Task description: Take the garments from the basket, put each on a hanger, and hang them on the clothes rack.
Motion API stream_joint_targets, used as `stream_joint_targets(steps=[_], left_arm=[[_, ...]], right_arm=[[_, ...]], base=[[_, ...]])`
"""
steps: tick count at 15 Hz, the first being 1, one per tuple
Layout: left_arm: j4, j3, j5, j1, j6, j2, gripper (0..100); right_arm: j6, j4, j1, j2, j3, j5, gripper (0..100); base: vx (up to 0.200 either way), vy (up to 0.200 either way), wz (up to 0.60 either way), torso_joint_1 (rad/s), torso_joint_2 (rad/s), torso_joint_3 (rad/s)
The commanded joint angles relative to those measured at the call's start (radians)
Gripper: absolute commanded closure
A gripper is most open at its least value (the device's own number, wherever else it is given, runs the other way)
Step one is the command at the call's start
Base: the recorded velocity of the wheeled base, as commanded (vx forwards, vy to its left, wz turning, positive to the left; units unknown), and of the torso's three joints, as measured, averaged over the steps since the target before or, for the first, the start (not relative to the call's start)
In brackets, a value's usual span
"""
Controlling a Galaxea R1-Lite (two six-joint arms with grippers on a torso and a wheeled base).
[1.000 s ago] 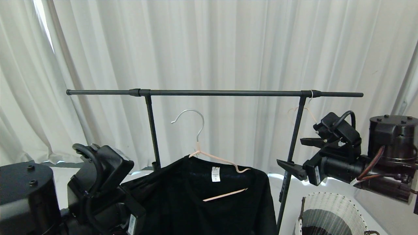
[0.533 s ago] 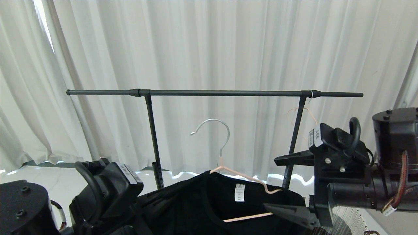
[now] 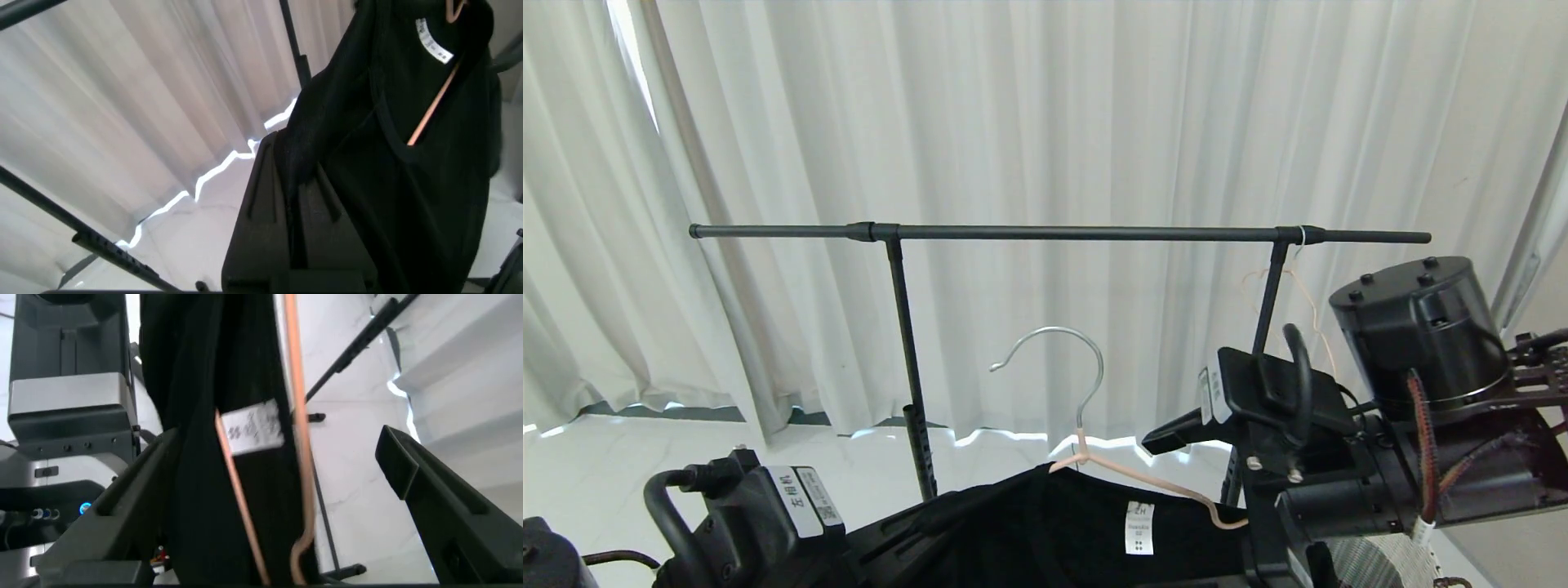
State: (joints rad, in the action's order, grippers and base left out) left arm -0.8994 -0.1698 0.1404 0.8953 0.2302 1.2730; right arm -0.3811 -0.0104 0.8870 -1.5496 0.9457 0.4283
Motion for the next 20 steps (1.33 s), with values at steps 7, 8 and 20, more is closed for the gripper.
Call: stream_joint_targets(steps=[7,8,20], left_arm=[[-0.035,0.004,-0.001,0.002,0.000,-0.009,100],[-0.041,0.006,-0.001,0.002,0.000,-0.009,100],[-0.043,0.007,-0.001,0.010,0.026,-0.009,100]], right_arm=[[0.001,-0.063,0.007,-0.104,0.051,-0.008,0],[0.001,-0.069,0.006,-0.104,0.051,-0.010,0],[-0.001,-0.063,-0.017,-0.101,0.051,-0.051,100]], base=[[0.000,0.000,0.00,0.000,0.00,0.000],[0.000,0.000,0.00,0.000,0.00,0.000],[0.000,0.000,0.00,0.000,0.00,0.000]])
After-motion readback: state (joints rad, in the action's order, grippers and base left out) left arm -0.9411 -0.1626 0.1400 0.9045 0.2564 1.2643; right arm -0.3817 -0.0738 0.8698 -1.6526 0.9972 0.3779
